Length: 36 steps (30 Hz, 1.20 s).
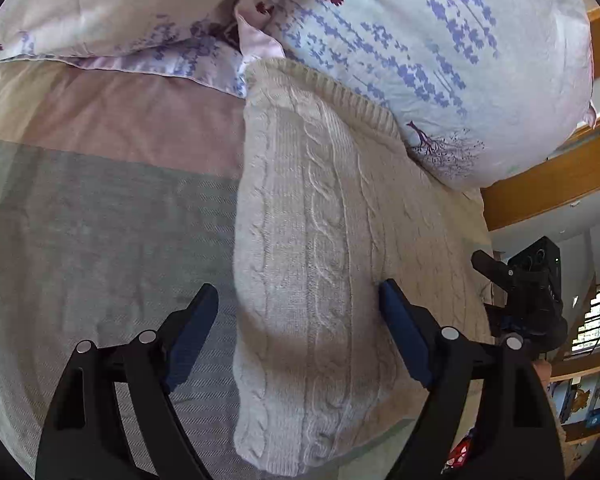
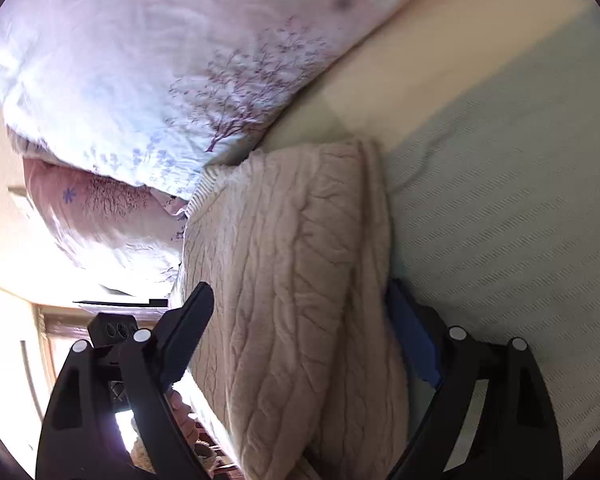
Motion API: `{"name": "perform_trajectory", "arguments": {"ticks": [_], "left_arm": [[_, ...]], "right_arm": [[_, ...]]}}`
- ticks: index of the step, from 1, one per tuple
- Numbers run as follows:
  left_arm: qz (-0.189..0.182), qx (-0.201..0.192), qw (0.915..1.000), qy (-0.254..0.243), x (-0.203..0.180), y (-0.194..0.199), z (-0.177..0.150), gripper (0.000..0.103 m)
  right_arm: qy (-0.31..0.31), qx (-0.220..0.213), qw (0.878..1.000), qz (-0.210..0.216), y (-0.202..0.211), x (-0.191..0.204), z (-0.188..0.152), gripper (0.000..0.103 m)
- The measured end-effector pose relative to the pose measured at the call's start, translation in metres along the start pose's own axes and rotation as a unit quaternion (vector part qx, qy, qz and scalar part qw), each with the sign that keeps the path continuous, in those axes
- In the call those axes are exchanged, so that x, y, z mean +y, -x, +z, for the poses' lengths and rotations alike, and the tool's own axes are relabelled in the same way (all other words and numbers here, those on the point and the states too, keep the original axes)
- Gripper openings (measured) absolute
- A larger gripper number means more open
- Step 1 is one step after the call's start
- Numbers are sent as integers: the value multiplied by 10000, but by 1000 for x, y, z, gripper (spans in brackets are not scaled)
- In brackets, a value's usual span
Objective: Fold small clothes
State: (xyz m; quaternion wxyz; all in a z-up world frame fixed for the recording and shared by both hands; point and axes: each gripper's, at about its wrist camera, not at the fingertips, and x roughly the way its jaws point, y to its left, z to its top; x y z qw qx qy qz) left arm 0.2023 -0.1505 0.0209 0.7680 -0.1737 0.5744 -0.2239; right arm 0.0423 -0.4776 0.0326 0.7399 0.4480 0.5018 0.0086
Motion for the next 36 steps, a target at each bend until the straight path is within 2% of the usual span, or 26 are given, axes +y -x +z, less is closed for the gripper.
{"name": "perform_trajectory", "arguments": {"ticks": [1, 2, 3, 4, 5, 7, 10, 12, 13, 15, 16, 17, 18, 19, 20, 21, 22, 23, 24, 26, 29, 30, 32, 33, 34, 36], "left_arm": [[-83, 31, 10000, 43, -2, -8, 3, 83], [-178, 4, 9998, 129, -2, -13, 3, 80], [-272, -143, 9994, 163, -2, -11, 2, 72], [-282, -132, 9993, 198, 1, -10, 2, 62], [-426, -153, 9987, 231, 6, -3, 0, 46], [-817, -122, 9965, 144, 20, 22, -3, 40], [-836, -457, 9952, -208, 37, 74, -14, 40], [-648, -630, 9958, -169, 60, 100, -19, 44], [-313, -678, 9971, -166, 71, 104, -19, 54], [687, -787, 9943, -194, 84, 107, -18, 55], [997, -820, 9914, -191, 91, 112, -18, 54], [999, -903, 9907, -212, 96, 120, -21, 55], [980, -1030, 9895, -272, 96, 128, -26, 57], [1081, -1131, 9869, -391, 93, 134, -30, 64], [1242, -1204, 9835, -527, 89, 139, -34, 69], [1396, -1285, 9796, -659, 83, 142, -39, 70], [1485, -1349, 9769, -742, 73, 137, -40, 71], [1518, -1388, 9755, -784, 69, 139, -43, 75], [1543, -1408, 9747, -794, 68, 140, -48, 78], [1647, -1423, 9729, -784, 66, 151, -62, 98], [1878, -1442, 9676, -874, 58, 147, -76, 102], [1936, -1385, 9673, -875, 58, 146, -81, 102], [2016, -1253, 9680, -817, 63, 147, -92, 102], [2020, -1164, 9694, -768, 66, 144, -98, 102], [2034, -1061, 9707, -721, 68, 140, -102, 102], [2085, -892, 9718, -643, 74, 134, -110, 102]], "right_arm": [[-57, 58, 10000, -17, -5, -2, -4, 35], [-103, -70, 9999, 78, -5, -1, -5, 34], [-50, -162, 9997, 198, -1, 3, -8, 30], [39, -233, 9991, 352, 4, 9, -13, 27], [132, -262, 9981, 546, 8, 20, -19, 26], [486, -251, 9960, 709, 11, 46, -31, 24], [928, -81, 9918, 878, -1, 78, -55, 24], [1110, 17, 9923, 547, -20, 83, -62, 25], [1127, 79, 9934, 196, -31, 83, -61, 28], [917, -49, 9940, -588, -44, 75, -60, 30], [737, -218, 9954, -571, -39, 71, -61, 32], [560, -441, 9969, -326, -30, 67, -62, 34], [490, -568, 9970, -211, -25, 68, -62, 41], [478, -593, 9970, -140, -22, 67, -62, 49], [488, -468, 9976, -128, -28, 69, -61, 49], [524, -312, 9979, -198, -36, 72, -59, 43], [672, -245, 9962, -499, -46, 76, -57, 7], [760, -344, 9930, -830, -53, 82, -46, 9], [744, -513, 9917, -917, -55, 83, -41, 9], [494, -735, 9911, -997, -52, 80, -32, 9], [655, -883, 9887, -1019, -35, 90, -38, 10], [826, -960, 9860, -1082, -30, 97, -37, 17], [1182, -1201, 9752, -1434, -8, 108, -61, 52], [1308, -1380, 9680, -1640, 2, 112, -71, 90], [1484, -1553, 9603, -1782, 16, 112, -92, 100], [1661, -1590, 9480, -2201, 27, 110, -131, 101]]}}
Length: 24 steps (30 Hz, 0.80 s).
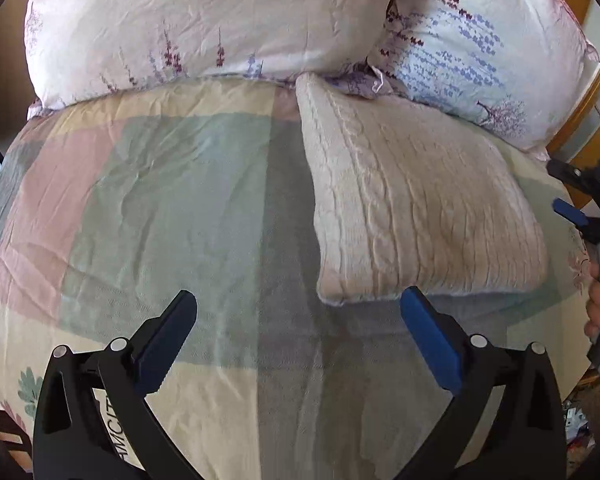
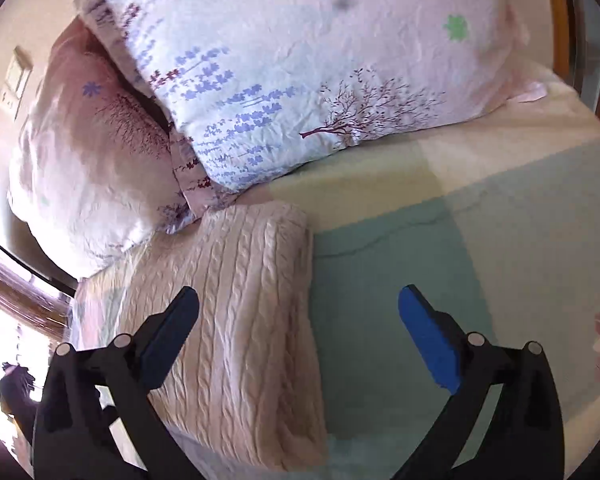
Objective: Fold small clothes
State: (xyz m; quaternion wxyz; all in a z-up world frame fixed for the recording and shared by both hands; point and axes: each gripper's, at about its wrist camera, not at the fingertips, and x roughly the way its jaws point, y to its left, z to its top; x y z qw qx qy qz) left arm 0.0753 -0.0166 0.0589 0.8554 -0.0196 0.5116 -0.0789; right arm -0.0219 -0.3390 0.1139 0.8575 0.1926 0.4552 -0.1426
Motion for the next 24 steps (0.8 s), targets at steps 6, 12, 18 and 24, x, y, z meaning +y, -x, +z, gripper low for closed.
{"name": "perform_trajectory", "arguments": {"ticks": [6, 12, 18, 24], "left_arm": [[328, 208, 9992, -88, -6, -8, -15, 102], [591, 464, 9967, -315, -18, -20, -27, 102], [707, 449, 9961, -264, -19, -22, -30, 102], [738, 603, 9953, -189, -16, -23, -27, 102]], "right_arm": [[1030, 464, 9838, -1395, 3, 40, -83, 101], [1256, 1106, 9746, -1488, -33, 71, -120, 101], [1146, 1076, 9769, -1445, -34, 69, -130, 101], [1176, 1195, 9753, -1440, -29, 62, -134, 101]]}}
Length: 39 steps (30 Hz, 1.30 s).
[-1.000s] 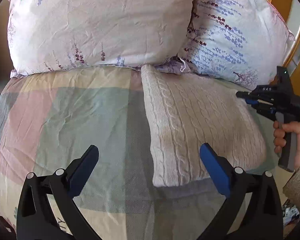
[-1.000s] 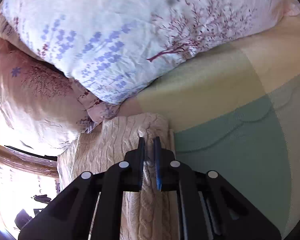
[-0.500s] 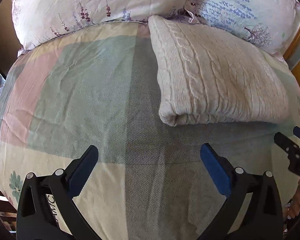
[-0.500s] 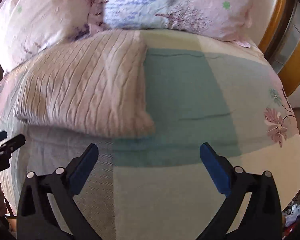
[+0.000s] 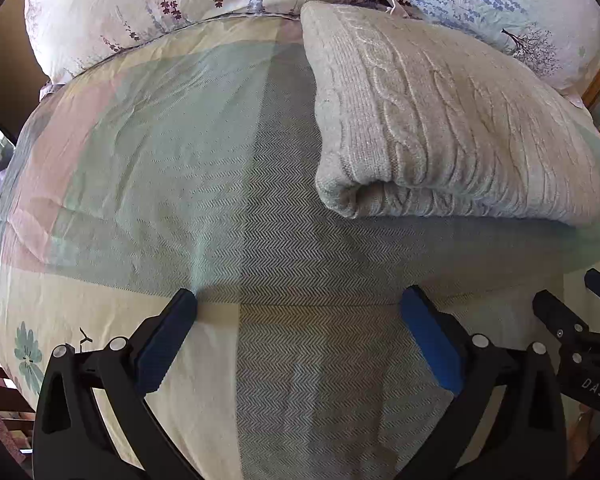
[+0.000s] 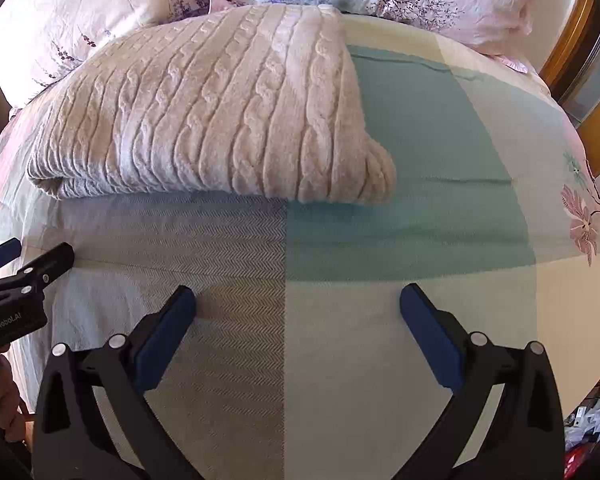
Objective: Fold small clothes
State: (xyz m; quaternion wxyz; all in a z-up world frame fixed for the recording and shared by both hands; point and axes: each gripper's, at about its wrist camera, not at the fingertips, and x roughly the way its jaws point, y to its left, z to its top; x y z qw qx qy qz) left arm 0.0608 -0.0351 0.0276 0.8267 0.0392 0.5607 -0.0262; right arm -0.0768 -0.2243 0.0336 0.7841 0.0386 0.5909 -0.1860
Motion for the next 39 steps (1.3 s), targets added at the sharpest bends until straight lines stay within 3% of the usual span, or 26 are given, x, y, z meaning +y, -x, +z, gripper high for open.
{"name": "perform_trajectory", "arguments": {"ticks": [39], "left_arm": [[-11, -86, 9999, -70, -1, 1, -3, 102]], "right_arm": [[-138, 126, 9998, -85, -11, 7, 10, 101]]}}
